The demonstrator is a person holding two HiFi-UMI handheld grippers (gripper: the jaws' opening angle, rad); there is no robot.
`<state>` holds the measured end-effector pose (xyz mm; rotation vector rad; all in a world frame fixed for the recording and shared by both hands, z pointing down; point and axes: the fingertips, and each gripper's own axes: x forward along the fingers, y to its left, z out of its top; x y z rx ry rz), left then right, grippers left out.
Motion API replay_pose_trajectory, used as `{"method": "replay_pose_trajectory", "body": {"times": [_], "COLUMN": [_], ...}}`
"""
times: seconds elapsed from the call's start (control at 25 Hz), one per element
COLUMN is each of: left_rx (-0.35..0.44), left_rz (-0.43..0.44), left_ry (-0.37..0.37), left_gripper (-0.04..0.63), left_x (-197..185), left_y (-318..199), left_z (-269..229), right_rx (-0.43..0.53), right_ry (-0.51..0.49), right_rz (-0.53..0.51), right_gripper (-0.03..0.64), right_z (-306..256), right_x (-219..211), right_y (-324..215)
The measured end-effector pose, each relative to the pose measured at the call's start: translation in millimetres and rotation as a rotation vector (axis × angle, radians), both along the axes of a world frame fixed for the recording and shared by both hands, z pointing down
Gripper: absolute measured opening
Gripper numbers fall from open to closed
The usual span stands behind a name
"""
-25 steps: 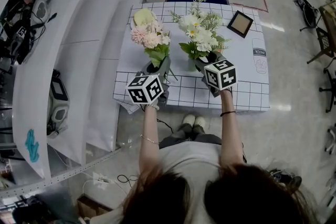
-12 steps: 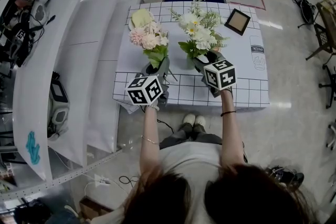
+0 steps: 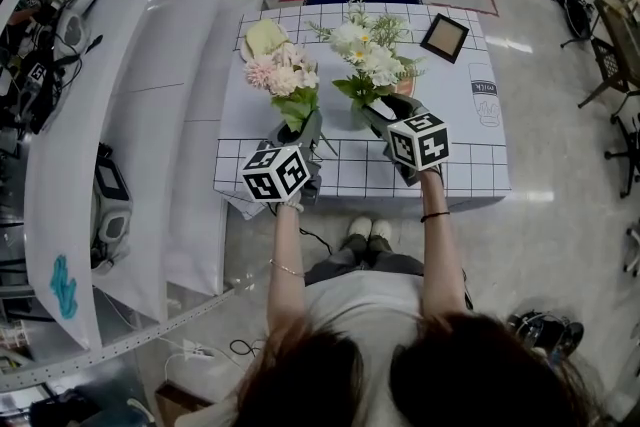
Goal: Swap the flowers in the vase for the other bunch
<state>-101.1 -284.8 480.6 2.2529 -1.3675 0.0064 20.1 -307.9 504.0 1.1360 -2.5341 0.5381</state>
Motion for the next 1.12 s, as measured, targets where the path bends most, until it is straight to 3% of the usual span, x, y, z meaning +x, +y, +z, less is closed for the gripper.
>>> {"method": "replay_pose_trajectory", "body": {"times": [0.28, 0.44, 0.6, 1.12], "left_rx": [0.006, 0.018, 0.025, 0.048], "left_rz": [0.016, 0.018, 0.027, 0.035], "left_ry": [0.0, 0.004, 0.013, 0.026], "left_gripper": [0.084, 0.083, 0.083, 0.083], "left_x": [5.3, 5.9, 9.0, 17.7], "left_y": [7.1, 9.8, 13.3, 24.8], "left_z": [-1.6, -4.2, -7.1, -11.8], "right_rx": [0.016, 0.045, 0.049, 0.069], "right_ry": [-0.01, -0.01, -0.033, -0.135], "right_rz": [-0.014, -0.022, -0.045, -0.119], "right_gripper": [0.186, 0.093, 0.06, 0.021], "right_z": [-7.9, -17.2, -26.0, -56.3], "right_x": [0.0, 0.9, 0.4, -3.7], "right_y": [10.5, 14.7, 19.9, 39.7]}}
